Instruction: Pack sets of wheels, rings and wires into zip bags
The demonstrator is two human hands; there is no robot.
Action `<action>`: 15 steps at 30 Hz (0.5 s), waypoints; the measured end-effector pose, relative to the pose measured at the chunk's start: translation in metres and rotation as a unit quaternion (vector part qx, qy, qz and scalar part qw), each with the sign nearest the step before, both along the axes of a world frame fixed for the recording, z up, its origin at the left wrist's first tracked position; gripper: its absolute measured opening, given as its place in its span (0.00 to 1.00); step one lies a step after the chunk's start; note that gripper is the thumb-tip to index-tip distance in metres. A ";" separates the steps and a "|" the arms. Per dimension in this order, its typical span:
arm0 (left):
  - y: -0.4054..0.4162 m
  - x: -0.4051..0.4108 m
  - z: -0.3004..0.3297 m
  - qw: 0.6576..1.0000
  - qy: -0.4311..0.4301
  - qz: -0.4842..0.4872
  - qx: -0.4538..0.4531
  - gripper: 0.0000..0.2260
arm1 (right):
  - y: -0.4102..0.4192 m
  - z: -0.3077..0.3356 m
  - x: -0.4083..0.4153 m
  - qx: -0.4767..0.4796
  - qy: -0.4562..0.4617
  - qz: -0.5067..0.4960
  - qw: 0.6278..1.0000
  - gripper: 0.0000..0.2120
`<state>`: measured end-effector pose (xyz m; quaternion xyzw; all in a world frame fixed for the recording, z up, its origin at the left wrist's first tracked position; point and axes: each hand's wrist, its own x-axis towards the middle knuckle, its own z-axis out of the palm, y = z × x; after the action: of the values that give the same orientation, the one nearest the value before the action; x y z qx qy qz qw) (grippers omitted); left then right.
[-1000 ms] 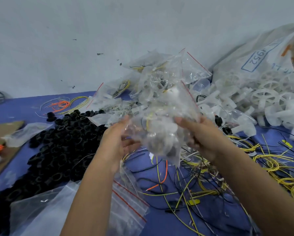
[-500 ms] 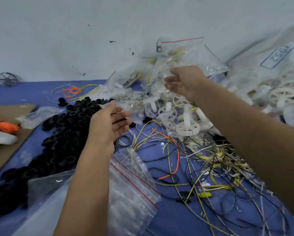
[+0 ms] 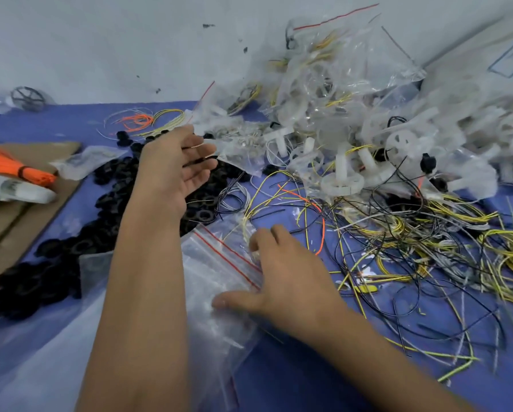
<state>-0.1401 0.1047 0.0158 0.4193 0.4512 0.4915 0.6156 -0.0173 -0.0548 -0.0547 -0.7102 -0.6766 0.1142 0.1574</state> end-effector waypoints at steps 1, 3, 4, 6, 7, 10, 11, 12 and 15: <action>-0.001 0.002 0.001 1.000 0.003 -0.004 0.004 0.10 | 0.000 -0.001 -0.004 0.020 -0.001 0.000 1.000 0.40; -0.002 0.008 0.002 1.000 0.008 -0.009 0.011 0.10 | 0.002 -0.003 -0.011 0.019 -0.009 0.027 0.999 0.38; -0.003 0.011 0.002 1.000 0.011 -0.011 0.015 0.09 | 0.003 -0.004 -0.015 0.008 -0.012 0.046 0.999 0.34; -0.005 0.017 0.000 0.999 0.019 -0.023 0.017 0.09 | 0.005 -0.004 -0.016 0.005 0.004 0.063 0.998 0.24; -0.006 0.020 -0.001 0.999 0.024 -0.030 0.016 0.09 | 0.006 -0.004 -0.012 0.017 0.021 0.053 0.998 0.21; -0.008 0.029 -0.005 0.998 0.044 -0.047 0.019 0.08 | 0.009 0.001 0.012 0.063 0.038 -0.014 0.997 0.21; -0.008 0.031 -0.006 0.997 0.050 -0.053 0.024 0.08 | 0.010 0.003 0.021 0.067 0.038 -0.033 0.996 0.23; -0.009 0.034 -0.007 0.996 0.056 -0.061 0.034 0.07 | 0.009 0.004 0.030 0.071 0.029 -0.045 0.996 0.23; -0.012 0.042 -0.012 0.988 0.091 -0.077 0.095 0.06 | 0.008 0.008 0.054 0.105 0.010 -0.051 0.993 0.20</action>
<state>-0.0979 0.0931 0.0042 0.5525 0.4229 0.4431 0.5653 0.0369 -0.0463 -0.0470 -0.7222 -0.6459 0.0417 0.2438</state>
